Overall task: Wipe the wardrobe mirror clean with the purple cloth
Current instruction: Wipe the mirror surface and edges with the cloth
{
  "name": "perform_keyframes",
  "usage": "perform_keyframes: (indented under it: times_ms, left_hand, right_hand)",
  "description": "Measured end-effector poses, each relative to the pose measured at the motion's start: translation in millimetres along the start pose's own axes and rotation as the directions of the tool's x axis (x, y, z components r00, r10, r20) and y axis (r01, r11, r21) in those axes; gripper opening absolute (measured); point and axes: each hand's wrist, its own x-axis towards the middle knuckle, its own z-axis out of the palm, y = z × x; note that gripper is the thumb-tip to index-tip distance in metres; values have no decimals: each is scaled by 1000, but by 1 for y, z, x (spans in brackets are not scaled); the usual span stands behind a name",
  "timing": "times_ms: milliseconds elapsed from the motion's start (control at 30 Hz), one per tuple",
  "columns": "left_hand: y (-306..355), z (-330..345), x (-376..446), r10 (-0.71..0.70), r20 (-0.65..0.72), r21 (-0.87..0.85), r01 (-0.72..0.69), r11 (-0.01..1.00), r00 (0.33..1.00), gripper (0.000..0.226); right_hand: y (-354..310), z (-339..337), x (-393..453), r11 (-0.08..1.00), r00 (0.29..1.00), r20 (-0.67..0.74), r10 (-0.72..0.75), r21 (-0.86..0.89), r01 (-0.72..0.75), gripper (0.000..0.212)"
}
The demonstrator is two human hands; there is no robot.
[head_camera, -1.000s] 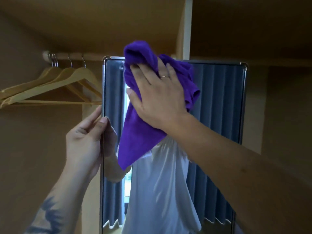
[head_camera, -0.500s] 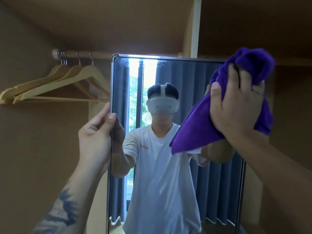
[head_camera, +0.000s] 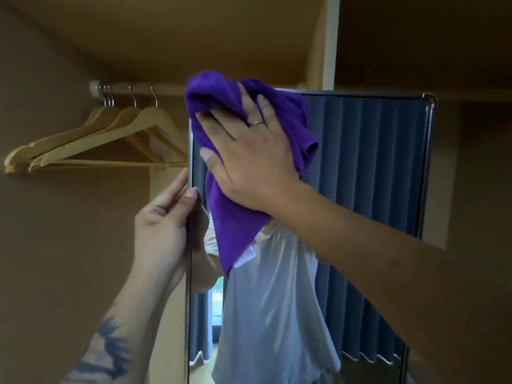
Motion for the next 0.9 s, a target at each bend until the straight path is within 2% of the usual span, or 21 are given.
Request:
perform_keyframes:
  times_ms: [67, 100, 167, 233, 267, 300, 400, 467, 533, 600, 667, 700, 733, 767, 800, 867, 900]
  left_hand:
    - [0, -1, 0, 10, 28, 2, -10, 1000, 1000, 36]
    - [0, -1, 0, 14, 37, 4, -14, 1000, 999, 35]
    - [0, -1, 1, 11, 19, 6, -12, 1000, 1000, 33]
    - [-1, 1, 1, 28, -9, 7, -28, 1000, 1000, 33]
    - [-2, 2, 2, 42, -16, 10, -42, 999, 999, 33]
    - [-2, 3, 1, 53, -21, 16, -52, 999, 998, 32]
    - [-5, 3, 0, 77, -23, 21, -76, 997, 997, 31]
    - [-7, 2, 1, 85, -32, 28, -84, 996, 996, 31]
    - [-9, 0, 2, 95, -40, 52, -92, 994, 995, 30]
    - [-10, -2, 4, 101, -33, 61, -99, 993, 994, 32]
    - [-10, -3, 5, 105, -18, 76, -103, 992, 994, 35]
    - [-10, -4, 6, 108, -16, 86, -107, 991, 994, 36]
    - [-10, -4, 6, 115, -17, 93, -113, 989, 993, 38]
    - [-11, -4, 6, 123, -16, 97, -121, 988, 992, 38]
    - [-11, -5, 6, 129, -17, 103, -126, 987, 992, 38]
    - [-12, -4, 6, 139, -21, 104, -136, 985, 990, 38]
    - [-12, -4, 6, 142, -25, 97, -139, 986, 990, 38]
  right_hand:
    - [5, 2, -37, 983, 983, 36, -181, 19, 181, 59]
    - [8, 3, -59, 955, 953, 65, -297, 39, 295, 58]
    - [23, -1, -94, 857, 844, 146, -515, 75, 510, 55]
    - [57, -13, -97, 787, 756, 235, -611, 76, 612, 55]
    - [78, -20, -90, 795, 761, 262, -594, 45, 605, 55]
    - [100, -27, -81, 828, 798, 266, -541, 3, 561, 56]
    - [159, -50, -65, 950, 941, 221, -256, -124, 287, 62]
    - [158, -49, -78, 979, 978, 168, -125, -141, 149, 66]
    - [137, -41, -108, 976, 975, 169, -146, -138, 170, 67]
    - [123, -33, -141, 927, 904, 251, -347, -52, 371, 61]
    - [127, -34, -149, 801, 754, 298, -585, 67, 595, 49]
    - [138, -37, -141, 732, 681, 309, -664, 87, 675, 45]
    - [152, -39, -128, 696, 643, 322, -695, 74, 714, 44]
    - [167, -42, -111, 716, 670, 325, -668, 33, 698, 45]
    - [183, -47, -94, 774, 742, 301, -598, -23, 633, 47]
    - [206, -57, -69, 894, 896, 201, -396, -137, 426, 55]
    - [205, -58, -67, 926, 934, 166, -318, -158, 343, 59]
